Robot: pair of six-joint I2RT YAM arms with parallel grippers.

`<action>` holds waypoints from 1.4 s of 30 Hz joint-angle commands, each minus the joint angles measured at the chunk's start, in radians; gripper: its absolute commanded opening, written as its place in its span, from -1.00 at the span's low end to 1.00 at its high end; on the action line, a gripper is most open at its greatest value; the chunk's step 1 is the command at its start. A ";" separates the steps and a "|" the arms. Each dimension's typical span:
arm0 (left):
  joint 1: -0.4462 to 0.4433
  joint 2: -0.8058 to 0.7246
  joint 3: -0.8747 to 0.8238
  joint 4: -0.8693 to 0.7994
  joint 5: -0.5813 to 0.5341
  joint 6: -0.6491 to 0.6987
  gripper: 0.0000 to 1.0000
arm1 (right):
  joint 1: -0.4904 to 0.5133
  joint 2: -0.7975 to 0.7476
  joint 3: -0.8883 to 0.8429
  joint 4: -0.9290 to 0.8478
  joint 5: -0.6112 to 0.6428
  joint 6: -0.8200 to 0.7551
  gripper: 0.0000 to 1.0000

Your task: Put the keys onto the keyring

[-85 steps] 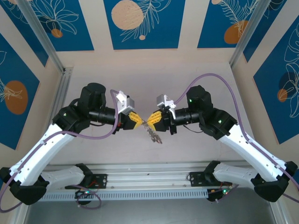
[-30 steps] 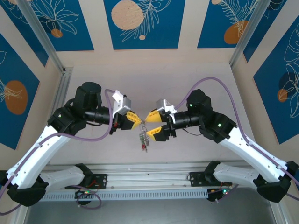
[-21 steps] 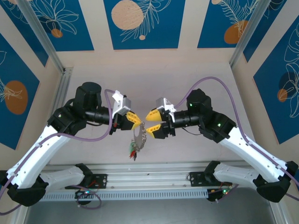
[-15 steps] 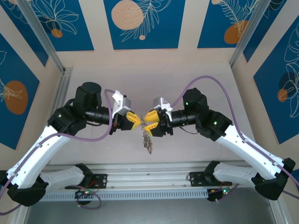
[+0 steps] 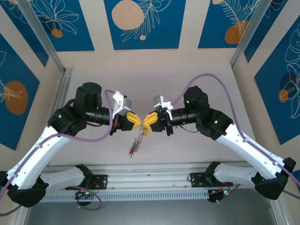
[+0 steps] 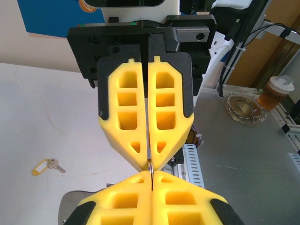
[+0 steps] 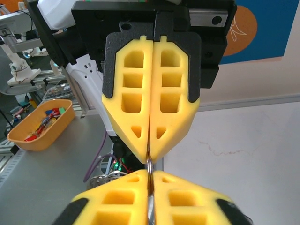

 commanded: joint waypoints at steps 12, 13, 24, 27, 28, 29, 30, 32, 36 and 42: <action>0.002 -0.077 -0.051 0.126 0.059 -0.057 0.08 | -0.015 -0.076 -0.060 0.112 -0.053 0.024 -1.00; 0.003 -0.088 -0.063 0.137 0.055 -0.066 0.16 | -0.016 -0.089 -0.074 0.145 -0.067 0.036 -1.00; 0.003 -0.146 -0.141 0.311 0.082 -0.198 -0.08 | 0.001 -0.160 -0.222 0.605 -0.031 0.235 -1.00; 0.002 -0.143 -0.143 0.365 0.087 -0.226 -0.17 | 0.021 -0.158 -0.248 0.682 0.027 0.258 -1.00; 0.002 -0.142 -0.145 0.375 0.090 -0.231 -0.18 | 0.026 -0.158 -0.258 0.711 0.047 0.267 -1.00; 0.002 -0.142 -0.150 0.392 0.091 -0.235 -0.20 | 0.031 -0.156 -0.271 0.750 0.065 0.282 -1.00; 0.002 -0.144 -0.156 0.408 0.091 -0.239 -0.21 | 0.033 -0.151 -0.284 0.796 0.080 0.303 -1.00; 0.001 -0.143 -0.165 0.427 0.086 -0.243 -0.26 | 0.034 -0.141 -0.304 0.865 0.097 0.337 -1.00; 0.002 -0.131 -0.172 0.465 0.084 -0.251 -0.36 | 0.036 -0.121 -0.324 0.942 0.116 0.380 -1.00; 0.001 -0.110 -0.176 0.510 0.086 -0.256 -0.47 | 0.036 -0.090 -0.335 1.009 0.123 0.418 -1.00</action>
